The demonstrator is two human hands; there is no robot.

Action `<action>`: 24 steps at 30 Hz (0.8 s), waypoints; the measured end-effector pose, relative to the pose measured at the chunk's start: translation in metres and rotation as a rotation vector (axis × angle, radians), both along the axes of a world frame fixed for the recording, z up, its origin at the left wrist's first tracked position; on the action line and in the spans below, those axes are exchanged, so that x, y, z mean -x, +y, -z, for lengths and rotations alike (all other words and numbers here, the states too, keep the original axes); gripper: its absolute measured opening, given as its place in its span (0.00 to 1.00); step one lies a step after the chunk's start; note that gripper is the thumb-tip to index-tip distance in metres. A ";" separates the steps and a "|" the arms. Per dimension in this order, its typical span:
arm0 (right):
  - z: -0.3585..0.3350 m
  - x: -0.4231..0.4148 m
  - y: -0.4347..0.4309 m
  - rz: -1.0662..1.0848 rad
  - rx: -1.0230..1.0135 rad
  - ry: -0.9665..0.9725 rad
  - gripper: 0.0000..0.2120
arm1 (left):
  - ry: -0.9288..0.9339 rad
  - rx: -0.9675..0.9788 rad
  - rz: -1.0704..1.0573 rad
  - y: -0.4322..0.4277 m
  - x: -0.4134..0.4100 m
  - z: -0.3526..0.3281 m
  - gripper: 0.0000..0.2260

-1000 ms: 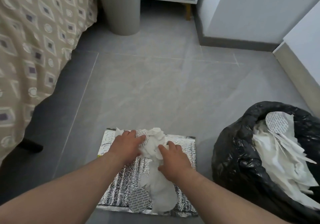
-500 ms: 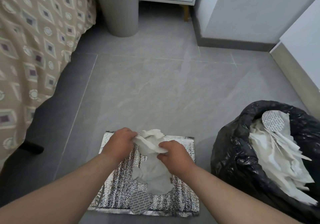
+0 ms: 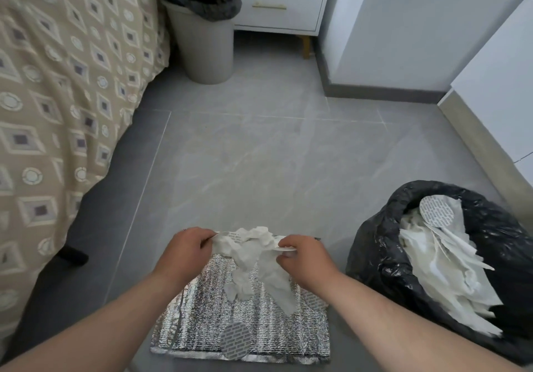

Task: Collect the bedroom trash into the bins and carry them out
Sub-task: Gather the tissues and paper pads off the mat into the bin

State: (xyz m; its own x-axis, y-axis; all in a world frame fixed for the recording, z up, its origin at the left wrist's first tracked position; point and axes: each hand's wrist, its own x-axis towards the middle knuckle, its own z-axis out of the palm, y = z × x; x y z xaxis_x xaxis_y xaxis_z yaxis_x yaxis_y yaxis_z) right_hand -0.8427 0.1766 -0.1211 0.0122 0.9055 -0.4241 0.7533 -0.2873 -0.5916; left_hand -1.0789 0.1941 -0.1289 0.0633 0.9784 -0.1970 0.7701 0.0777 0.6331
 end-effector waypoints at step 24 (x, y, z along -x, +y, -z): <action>-0.247 -0.154 -0.069 0.292 -0.247 0.210 0.07 | -0.329 -0.186 -0.087 -0.032 -0.164 -0.214 0.09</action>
State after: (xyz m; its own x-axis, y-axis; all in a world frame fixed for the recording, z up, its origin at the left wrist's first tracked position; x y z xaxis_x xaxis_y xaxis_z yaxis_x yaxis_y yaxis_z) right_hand -0.6888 0.1074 0.1255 0.2197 0.9513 -0.2161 0.5176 -0.3015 -0.8008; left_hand -0.9145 0.1622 0.0850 0.0085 1.0000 0.0008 0.5190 -0.0051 0.8548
